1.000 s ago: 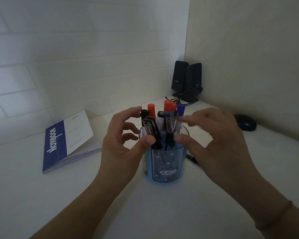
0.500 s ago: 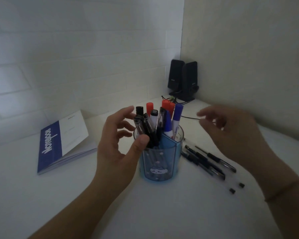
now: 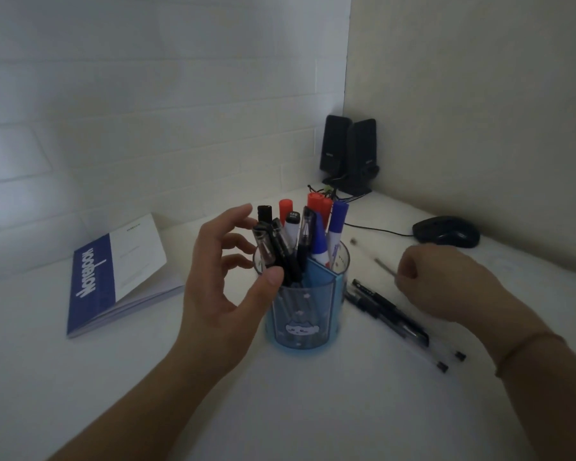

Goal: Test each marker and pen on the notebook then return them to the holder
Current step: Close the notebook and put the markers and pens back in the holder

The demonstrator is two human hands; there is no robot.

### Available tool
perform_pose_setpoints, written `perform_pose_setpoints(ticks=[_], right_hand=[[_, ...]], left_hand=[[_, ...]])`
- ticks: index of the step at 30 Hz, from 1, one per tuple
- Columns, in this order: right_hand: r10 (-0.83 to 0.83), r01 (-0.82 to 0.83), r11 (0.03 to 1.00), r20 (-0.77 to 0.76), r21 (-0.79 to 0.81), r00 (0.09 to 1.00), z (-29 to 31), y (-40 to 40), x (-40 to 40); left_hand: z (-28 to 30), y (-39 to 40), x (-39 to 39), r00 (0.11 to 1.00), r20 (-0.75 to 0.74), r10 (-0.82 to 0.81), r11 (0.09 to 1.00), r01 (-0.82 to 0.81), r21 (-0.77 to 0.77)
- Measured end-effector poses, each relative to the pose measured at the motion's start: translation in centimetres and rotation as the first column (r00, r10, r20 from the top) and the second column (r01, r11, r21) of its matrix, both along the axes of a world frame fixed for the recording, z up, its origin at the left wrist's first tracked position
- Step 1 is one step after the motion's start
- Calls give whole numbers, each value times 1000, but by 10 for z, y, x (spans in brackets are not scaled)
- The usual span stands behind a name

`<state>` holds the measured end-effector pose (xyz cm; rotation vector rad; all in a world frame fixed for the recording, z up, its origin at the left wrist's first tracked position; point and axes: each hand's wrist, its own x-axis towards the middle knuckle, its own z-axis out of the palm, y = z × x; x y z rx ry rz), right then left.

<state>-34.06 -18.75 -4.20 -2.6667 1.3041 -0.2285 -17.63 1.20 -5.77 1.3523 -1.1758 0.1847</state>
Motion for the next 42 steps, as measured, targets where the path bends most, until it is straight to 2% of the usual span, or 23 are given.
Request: perform_pose_setpoints(ticks=[2,3,5,7,9,11,14,16,17,21,24,28,30,34,36,37,38,41,42], right_hand=[[9,-14,1000,270,17,963,8,-1,-1],[17,-33,999,444,28,896,13,1,-1],[38,-86,996,731,29,681,24,7,-3],[25,-194,978,894,70,447,33,18,-5],[-20,-330,937,962,113,271,39,25,-9],[-79,-474,870,986,140,145,45,27,-12],[-209,-698,706,977,115,-51,51,26,-15],[-226,-741,670,963,46,-145,52,25,-16],[-218,-739,673,962,28,-163,51,26,-16],[-58,-664,745,986,-63,-158,49,40,-10],[126,-570,809,989,-145,-73,42,53,-3],[281,-534,813,960,-234,8,35,61,2],[372,-505,816,924,-281,88,32,64,2],[614,-425,778,704,-463,357,26,66,6],[654,-437,756,568,-486,500,23,66,8],[655,-443,755,526,-484,542,22,66,9],[643,-443,766,526,-466,557,23,65,8],[506,-400,859,655,-321,561,29,57,3],[450,-351,891,655,-287,607,29,50,1]], left_hand=[[0,0,1,1000,-4,-5,1000,5,0],[0,0,2,1000,-8,-5,1000,5,-4],[0,0,3,1000,-10,1,1000,-1,-9],[0,-1,3,1000,-10,14,1000,-14,-13],[1,-1,3,1000,-27,5,999,-6,-44],[0,-1,5,1000,-8,-7,997,6,-78],[-1,-2,8,994,106,10,998,-3,-64],[0,-2,7,989,148,27,999,-20,-46],[0,-2,7,986,163,37,999,-31,-39],[-1,-2,6,982,183,50,999,-46,-27],[-2,-2,6,984,171,48,999,-44,-25],[-2,-3,6,989,142,36,999,-33,-19],[-2,-2,6,991,133,24,1000,-22,-12],[-3,-2,6,991,131,5,1000,-3,-12],[-3,-2,6,991,135,9,1000,-8,-10],[-3,-2,6,991,135,16,1000,-16,-5],[-3,-2,6,991,132,24,1000,-24,2],[-2,-1,4,996,88,33,999,-34,8],[-1,-1,3,996,76,37,999,-37,5]])
